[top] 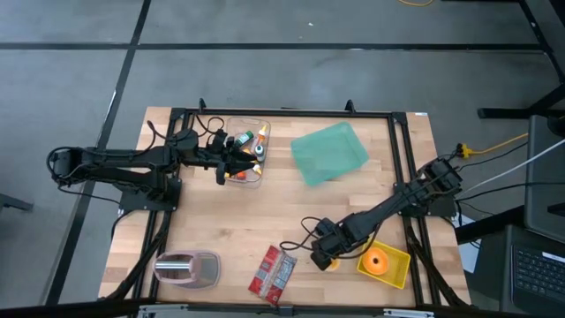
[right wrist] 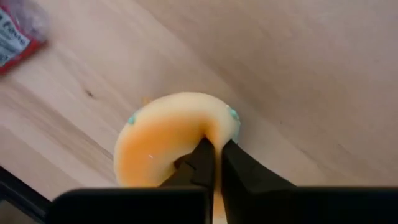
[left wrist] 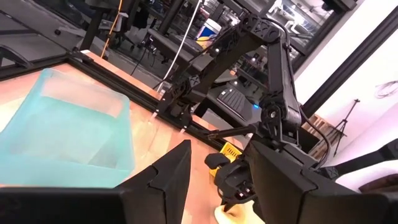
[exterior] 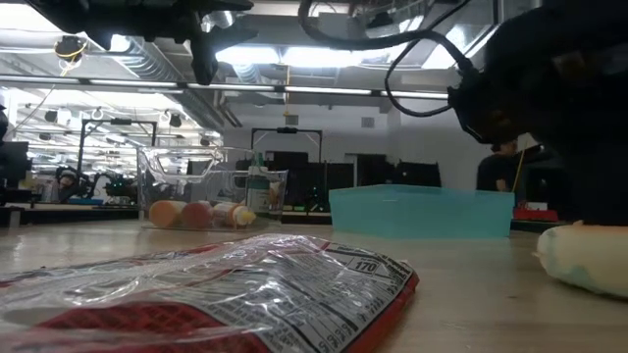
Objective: Pick & Place Food Item
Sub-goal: Put the blue donut into the yellow bin
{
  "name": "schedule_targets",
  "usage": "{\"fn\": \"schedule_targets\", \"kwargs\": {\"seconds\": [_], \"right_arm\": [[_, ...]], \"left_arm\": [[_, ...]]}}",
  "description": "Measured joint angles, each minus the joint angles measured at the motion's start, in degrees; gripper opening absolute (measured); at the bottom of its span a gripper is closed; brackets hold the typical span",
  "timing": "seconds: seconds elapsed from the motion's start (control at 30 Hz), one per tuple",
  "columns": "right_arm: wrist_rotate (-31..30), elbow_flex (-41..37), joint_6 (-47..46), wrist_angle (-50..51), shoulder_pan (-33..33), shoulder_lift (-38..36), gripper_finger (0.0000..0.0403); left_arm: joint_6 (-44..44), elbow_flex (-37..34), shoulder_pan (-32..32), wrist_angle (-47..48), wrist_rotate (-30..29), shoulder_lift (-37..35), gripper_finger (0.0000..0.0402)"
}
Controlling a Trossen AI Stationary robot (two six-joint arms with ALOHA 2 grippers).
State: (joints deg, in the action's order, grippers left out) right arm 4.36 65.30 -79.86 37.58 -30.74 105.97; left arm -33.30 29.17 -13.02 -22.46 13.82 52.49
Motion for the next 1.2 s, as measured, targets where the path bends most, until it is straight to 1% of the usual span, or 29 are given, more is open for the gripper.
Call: {"fn": "schedule_targets", "kwargs": {"seconds": [0.13,0.27,0.43,0.57,0.73,0.83,1.0,1.1,1.13,1.2], "right_arm": [[-1.13,0.00,-0.27,-0.02,1.24,-1.77,0.0007],[-4.88,0.00,-0.52,0.53,2.44,-5.79,0.0006],[-11.48,0.00,-2.70,3.89,2.88,-13.36,0.0005],[-17.75,0.00,-7.07,8.06,1.75,-20.76,0.0004],[-24.21,0.04,-15.22,12.73,-3.68,-28.79,0.0003],[-25.22,0.04,-21.26,15.17,-8.51,-31.33,0.0003],[-21.63,0.07,-35.64,21.79,-18.76,-31.80,0.0003],[-21.54,0.07,-45.32,24.12,-24.82,-31.10,0.0003],[-21.16,0.07,-46.37,24.40,-26.43,-30.93,0.0003],[-18.18,0.07,-46.84,24.17,-28.11,-30.38,0.0003]], "left_arm": [[0.01,0.00,-0.02,0.01,0.00,0.00,0.0157],[0.02,0.00,-0.01,0.00,0.00,0.00,0.0157],[0.28,-0.02,-0.01,0.00,0.01,0.00,0.0157],[0.94,-0.02,-0.02,0.02,0.30,0.00,0.0157],[1.07,-0.07,-0.02,-0.01,0.82,0.00,0.0157],[1.08,-0.07,0.00,0.00,0.84,0.00,0.0157],[1.09,-0.07,0.00,-0.02,0.87,0.00,0.0157],[1.09,-0.07,-0.02,0.00,0.85,0.00,0.0157],[1.09,-0.07,-0.01,0.00,0.86,0.00,0.0157],[1.09,-0.07,-0.02,0.00,0.85,0.00,0.0157]]}}
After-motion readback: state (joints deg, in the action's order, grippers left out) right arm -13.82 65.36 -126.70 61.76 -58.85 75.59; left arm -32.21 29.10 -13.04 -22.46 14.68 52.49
